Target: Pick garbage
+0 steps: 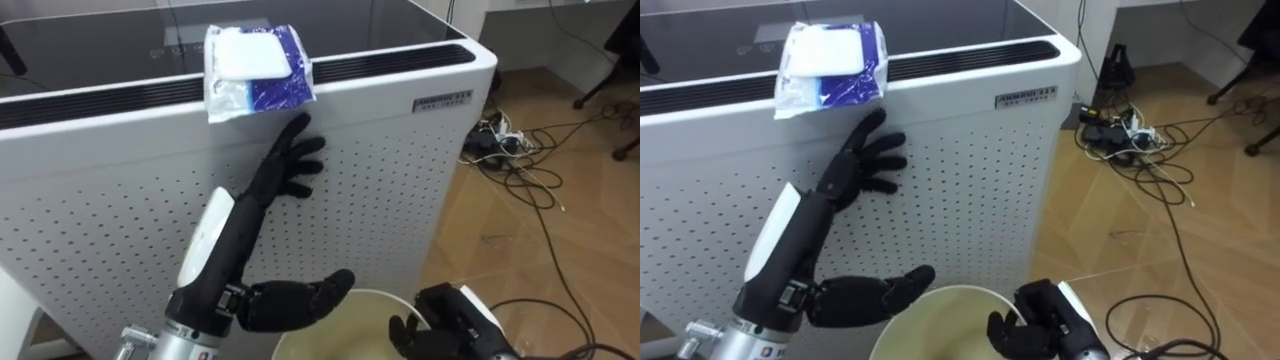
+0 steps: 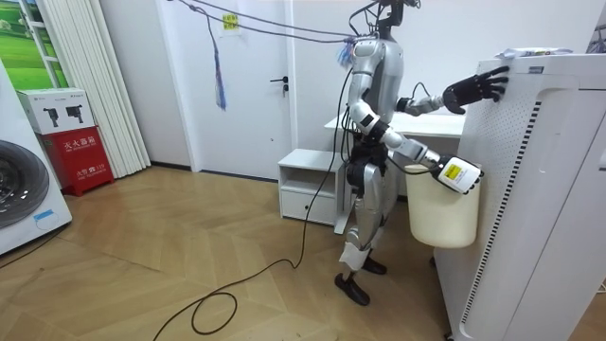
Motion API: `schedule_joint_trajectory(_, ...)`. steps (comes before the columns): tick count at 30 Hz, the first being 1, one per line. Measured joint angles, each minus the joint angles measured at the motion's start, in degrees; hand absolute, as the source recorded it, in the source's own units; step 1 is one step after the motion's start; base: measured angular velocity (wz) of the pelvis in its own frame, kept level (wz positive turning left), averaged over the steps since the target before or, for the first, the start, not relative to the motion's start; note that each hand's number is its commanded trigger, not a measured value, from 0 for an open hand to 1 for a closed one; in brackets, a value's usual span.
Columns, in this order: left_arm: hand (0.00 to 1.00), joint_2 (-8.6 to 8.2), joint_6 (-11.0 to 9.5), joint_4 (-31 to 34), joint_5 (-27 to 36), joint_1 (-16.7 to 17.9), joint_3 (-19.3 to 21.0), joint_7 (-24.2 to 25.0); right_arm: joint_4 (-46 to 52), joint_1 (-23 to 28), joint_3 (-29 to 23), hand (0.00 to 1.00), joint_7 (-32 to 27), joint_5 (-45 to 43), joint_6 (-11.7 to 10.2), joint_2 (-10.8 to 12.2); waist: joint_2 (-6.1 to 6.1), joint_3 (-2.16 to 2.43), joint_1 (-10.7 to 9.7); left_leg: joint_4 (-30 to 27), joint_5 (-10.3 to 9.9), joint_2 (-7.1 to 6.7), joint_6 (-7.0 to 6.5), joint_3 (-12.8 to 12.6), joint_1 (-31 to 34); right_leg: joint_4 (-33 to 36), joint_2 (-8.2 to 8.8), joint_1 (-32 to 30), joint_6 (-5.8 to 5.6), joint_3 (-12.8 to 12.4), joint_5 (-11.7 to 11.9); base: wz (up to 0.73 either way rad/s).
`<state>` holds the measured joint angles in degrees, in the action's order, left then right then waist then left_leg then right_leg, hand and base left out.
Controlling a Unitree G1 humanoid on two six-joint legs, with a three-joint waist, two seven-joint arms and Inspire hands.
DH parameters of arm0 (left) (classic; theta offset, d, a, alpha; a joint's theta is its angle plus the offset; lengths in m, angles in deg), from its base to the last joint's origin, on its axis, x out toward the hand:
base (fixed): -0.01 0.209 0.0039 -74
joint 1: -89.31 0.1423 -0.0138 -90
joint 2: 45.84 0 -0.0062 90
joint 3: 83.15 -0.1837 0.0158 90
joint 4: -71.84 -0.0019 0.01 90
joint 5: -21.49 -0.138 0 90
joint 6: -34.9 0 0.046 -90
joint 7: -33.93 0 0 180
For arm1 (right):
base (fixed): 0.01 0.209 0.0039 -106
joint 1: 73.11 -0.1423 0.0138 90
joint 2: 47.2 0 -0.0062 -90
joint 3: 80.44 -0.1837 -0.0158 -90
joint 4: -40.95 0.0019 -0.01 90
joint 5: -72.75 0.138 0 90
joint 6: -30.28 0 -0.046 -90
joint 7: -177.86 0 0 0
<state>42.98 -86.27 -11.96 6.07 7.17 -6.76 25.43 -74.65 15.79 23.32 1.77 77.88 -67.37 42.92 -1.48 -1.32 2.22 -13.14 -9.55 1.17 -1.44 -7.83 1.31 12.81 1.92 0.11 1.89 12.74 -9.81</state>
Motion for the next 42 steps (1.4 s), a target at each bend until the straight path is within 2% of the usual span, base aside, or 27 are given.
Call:
schedule_joint_trajectory(3,0.0,-0.01,-0.8,-1.4,0.0,1.2,0.0,0.0,0.0,-0.1,0.0,1.0,0.0,-0.3,0.0,-0.1,-0.1,0.07,0.0,0.1,0.0,0.04,0.06,0.0,0.1,0.0,-0.04,-0.5,0.08,0.0,0.0,0.0)
schedule_joint_trajectory(5,0.0,-0.03,-1.3,-2.5,0.0,1.2,0.0,0.1,0.0,-0.2,0.0,1.0,0.1,-0.4,0.0,-0.1,-0.39,0.34,0.2,-0.2,0.1,0.1,0.15,0.1,1.0,0.7,-0.02,-1.2,0.27,0.1,-0.2,0.0)
schedule_joint_trajectory(12,0.0,-0.14,-1.2,-5.6,0.0,2.0,-0.2,0.4,0.0,-0.2,-0.1,1.0,0.2,-0.7,0.0,-0.3,-0.57,0.36,1.3,-0.4,0.2,0.28,0.4,0.1,1.3,0.8,-0.14,-1.4,0.54,0.2,-0.2,0.0)
schedule_joint_trajectory(17,0.0,-0.28,-1.3,-7.7,0.0,1.8,-0.2,0.3,-0.1,-0.2,-1.3,1.0,0.2,-1.0,0.0,-0.2,-0.65,0.45,1.2,-2.4,0.3,0.54,0.44,1.0,2.8,0.9,0.02,-1.2,0.93,2.4,-0.1,0.15)
schedule_joint_trajectory(25,0.0,-0.28,0.6,-11.0,0.0,2.3,0.7,0.0,-0.3,0.0,-2.0,1.0,0.0,-1.0,0.0,-0.2,-0.43,0.55,1.2,-2.5,0.6,0.5,1.02,3.1,3.4,0.4,-0.11,-0.6,1.38,4.4,-0.2,0.13)
schedule_joint_trajectory(33,0.0,-0.72,0.9,-10.8,-0.5,5.1,7.0,-4.0,0.0,3.0,-4.0,1.0,-0.3,-1.7,-1.2,-0.8,1.12,1.36,3.0,-2.0,0.9,0.08,1.41,4.4,3.2,-0.3,-0.48,0.2,1.67,5.2,-0.1,0.07)
schedule_joint_trajectory(35,0.0,-0.72,0.9,-10.4,-0.6,5.7,8.3,-5.4,0.2,3.2,-4.0,1.0,-0.8,-1.7,-1.2,-0.8,1.21,1.35,3.1,-1.5,1.1,0.0,1.59,4.7,3.2,-0.3,-0.45,0.1,1.7,5.5,-0.1,0.02)
schedule_joint_trajectory(37,0.0,-0.72,0.9,-9.6,-0.6,5.9,9.2,-7.4,1.2,4.3,-4.0,1.0,-2.1,-1.4,-1.2,-0.8,1.17,1.34,4.3,-1.3,1.1,0.01,1.67,4.7,3.0,-0.3,-0.43,0.1,1.82,5.6,-0.3,0.02)
schedule_joint_trajectory(42,0.0,-0.74,0.9,-5.2,-2.3,6.2,14.2,-15.5,1.7,5.2,-4.1,1.0,-4.7,-1.5,-1.2,-0.8,1.03,1.25,5.5,-1.2,1.2,-0.05,1.83,5.3,3.1,-0.6,-0.41,0.4,1.9,6.4,-0.5,0.07)
